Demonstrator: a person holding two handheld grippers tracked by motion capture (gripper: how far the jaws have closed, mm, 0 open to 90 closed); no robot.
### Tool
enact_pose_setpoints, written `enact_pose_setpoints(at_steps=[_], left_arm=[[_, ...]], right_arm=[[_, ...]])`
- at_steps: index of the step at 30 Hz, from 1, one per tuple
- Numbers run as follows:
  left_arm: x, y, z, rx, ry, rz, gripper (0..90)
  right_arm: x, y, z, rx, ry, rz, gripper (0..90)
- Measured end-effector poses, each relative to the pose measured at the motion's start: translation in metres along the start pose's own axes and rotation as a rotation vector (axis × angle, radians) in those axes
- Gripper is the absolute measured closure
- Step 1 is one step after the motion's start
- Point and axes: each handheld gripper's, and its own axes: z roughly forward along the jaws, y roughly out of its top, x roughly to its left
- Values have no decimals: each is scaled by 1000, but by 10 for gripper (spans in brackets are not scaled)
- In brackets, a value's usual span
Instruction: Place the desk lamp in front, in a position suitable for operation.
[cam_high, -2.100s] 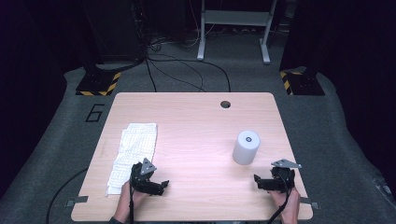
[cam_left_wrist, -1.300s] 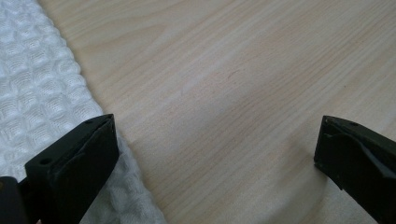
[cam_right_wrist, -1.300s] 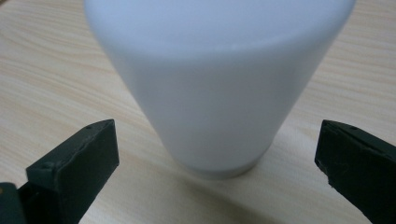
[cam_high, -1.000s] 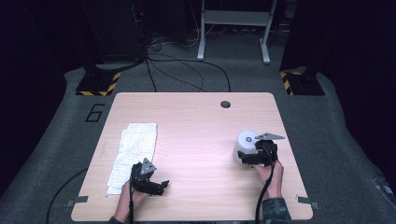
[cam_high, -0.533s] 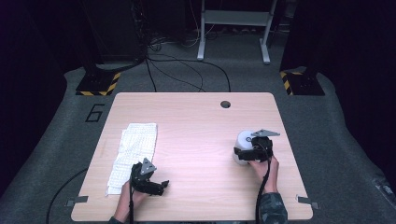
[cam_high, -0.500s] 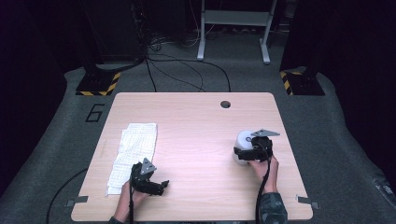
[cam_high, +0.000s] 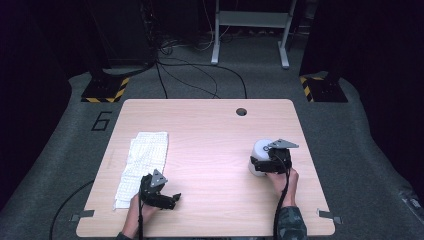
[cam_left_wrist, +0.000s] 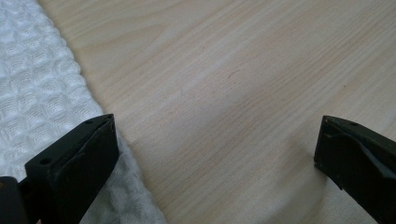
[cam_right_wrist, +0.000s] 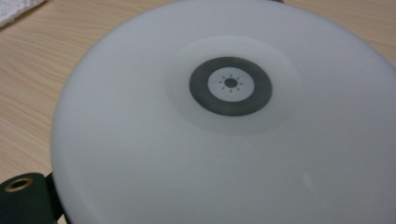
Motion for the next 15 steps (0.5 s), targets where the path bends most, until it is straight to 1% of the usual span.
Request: enact_pose_setpoints(at_steps=[2, 8, 11, 13, 14, 15], left_arm=[[0, 0, 0, 2, -4, 1, 0], [0, 0, 0, 0, 0, 0, 0], [0, 0, 0, 0, 0, 0, 0], [0, 0, 0, 0, 0, 1, 0], [0, 0, 0, 0, 0, 0, 0], [0, 0, 0, 0, 0, 0, 0]], right_arm=[[1, 0, 0, 8, 3, -7, 79], [4, 2, -2, -2, 18, -19, 80], [9, 5, -6, -26, 27, -37, 80], [13, 7, -7, -31, 41, -36, 80], [15, 9, -8, -35, 44, -50, 80], [17, 10, -9, -42, 49, -55, 80]])
